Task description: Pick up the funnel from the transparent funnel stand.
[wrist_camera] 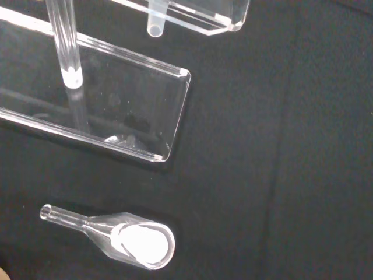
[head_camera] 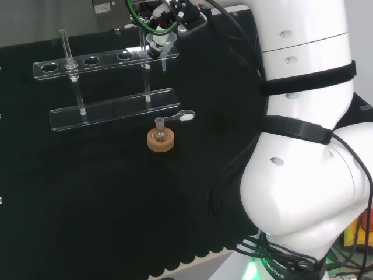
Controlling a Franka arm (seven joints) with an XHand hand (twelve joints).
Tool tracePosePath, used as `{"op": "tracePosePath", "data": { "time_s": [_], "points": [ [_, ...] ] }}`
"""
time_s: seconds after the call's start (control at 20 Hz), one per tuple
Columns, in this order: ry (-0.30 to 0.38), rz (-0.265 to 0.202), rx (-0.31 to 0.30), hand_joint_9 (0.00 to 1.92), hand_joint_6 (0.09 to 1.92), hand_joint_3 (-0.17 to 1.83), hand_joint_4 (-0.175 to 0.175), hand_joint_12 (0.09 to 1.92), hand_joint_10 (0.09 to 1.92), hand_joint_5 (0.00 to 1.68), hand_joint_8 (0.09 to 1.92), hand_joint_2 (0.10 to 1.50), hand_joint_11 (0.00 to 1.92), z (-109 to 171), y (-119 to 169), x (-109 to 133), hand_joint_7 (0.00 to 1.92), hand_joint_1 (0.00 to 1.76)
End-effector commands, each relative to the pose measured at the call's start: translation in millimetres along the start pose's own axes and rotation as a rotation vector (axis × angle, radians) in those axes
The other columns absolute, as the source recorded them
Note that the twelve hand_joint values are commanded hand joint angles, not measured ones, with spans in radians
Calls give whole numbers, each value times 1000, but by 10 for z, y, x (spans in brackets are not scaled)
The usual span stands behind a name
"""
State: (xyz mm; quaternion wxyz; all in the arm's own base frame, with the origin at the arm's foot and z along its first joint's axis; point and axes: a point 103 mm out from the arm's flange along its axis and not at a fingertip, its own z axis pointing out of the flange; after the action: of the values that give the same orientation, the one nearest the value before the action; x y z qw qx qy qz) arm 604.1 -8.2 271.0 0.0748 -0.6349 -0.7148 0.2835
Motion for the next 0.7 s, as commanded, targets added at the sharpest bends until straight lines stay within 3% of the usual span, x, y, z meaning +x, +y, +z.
{"op": "tracePosePath", "data": {
  "time_s": [0.05, 0.7],
  "points": [
    [-27, -4, 15, 176, 87, 60, -33, 1498, 861, 24, 532, 814, 107, -13, -22, -14, 0, 533],
    [-72, 3, 21, 198, 87, 72, -17, 1479, 835, 65, 598, 821, 118, -60, 11, -73, 0, 579]
  ]
}}
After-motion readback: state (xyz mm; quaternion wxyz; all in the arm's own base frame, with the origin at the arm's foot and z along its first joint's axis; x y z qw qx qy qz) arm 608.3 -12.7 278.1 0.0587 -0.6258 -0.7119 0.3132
